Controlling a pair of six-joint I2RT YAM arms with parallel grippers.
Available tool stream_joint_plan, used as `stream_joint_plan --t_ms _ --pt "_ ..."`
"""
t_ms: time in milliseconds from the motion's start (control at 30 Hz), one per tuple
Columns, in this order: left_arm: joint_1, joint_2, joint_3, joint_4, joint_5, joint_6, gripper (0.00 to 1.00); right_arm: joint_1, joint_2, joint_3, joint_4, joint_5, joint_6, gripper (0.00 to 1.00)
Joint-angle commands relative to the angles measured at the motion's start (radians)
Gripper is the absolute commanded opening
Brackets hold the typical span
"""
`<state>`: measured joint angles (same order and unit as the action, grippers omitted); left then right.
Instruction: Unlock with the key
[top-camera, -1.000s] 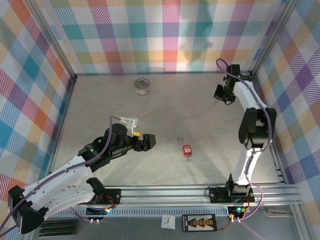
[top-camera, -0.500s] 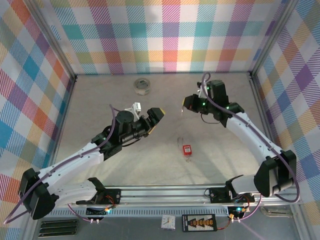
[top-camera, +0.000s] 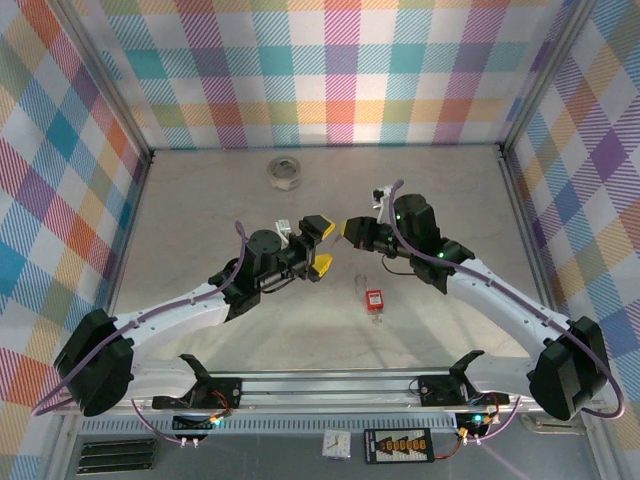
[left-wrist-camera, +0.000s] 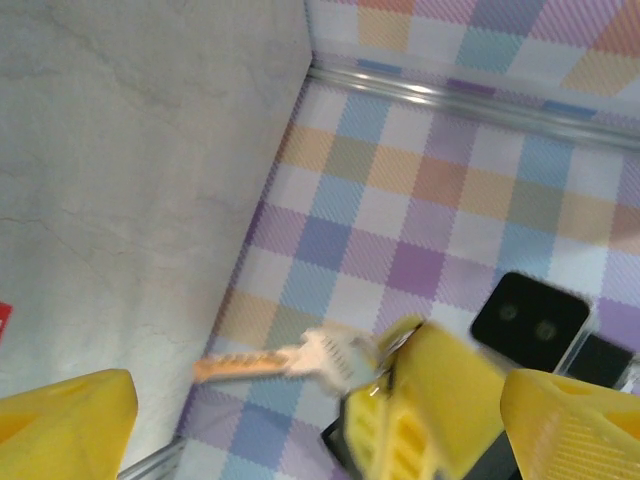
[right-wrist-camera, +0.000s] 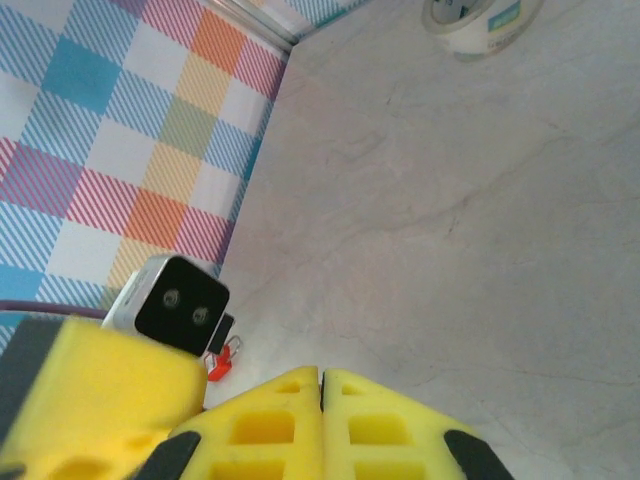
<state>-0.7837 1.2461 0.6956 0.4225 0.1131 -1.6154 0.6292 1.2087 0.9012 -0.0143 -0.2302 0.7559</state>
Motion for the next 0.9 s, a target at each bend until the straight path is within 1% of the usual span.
stream_joint_plan --t_ms 0,133,233,400,500,667,800,867 --pt "-0.008 0.021 -0.015 0.116 -0.026 -0.094 0.92 0.025 -0.030 -0.025 0.088 0.034 0.024 0.00" --pt "-0.009 0.061 -0.008 0.152 -0.023 -0.117 0.89 0.049 -0.041 -0.056 0.132 0.035 0.041 0.00" --pt "-0.009 0.079 -0.005 0.164 -0.025 -0.122 0.85 0.069 -0.041 -0.062 0.133 0.043 0.039 0.00" --pt "-0.002 0.079 -0.012 0.167 -0.035 -0.119 0.73 0.079 -0.060 -0.086 0.128 0.049 0.037 0.00" --pt "0.000 0.079 -0.017 0.165 -0.036 -0.115 0.61 0.081 -0.067 -0.096 0.124 0.031 0.031 0.00" --pt "0.006 0.080 -0.032 0.163 -0.038 -0.112 0.45 0.085 -0.090 -0.121 0.122 0.035 0.023 0.00" --pt "0.010 0.079 -0.038 0.151 -0.038 -0.104 0.34 0.087 -0.100 -0.131 0.122 0.023 0.016 0.00" --pt "0.012 0.082 -0.041 0.151 -0.037 -0.103 0.31 0.089 -0.106 -0.132 0.113 0.023 0.008 0.00"
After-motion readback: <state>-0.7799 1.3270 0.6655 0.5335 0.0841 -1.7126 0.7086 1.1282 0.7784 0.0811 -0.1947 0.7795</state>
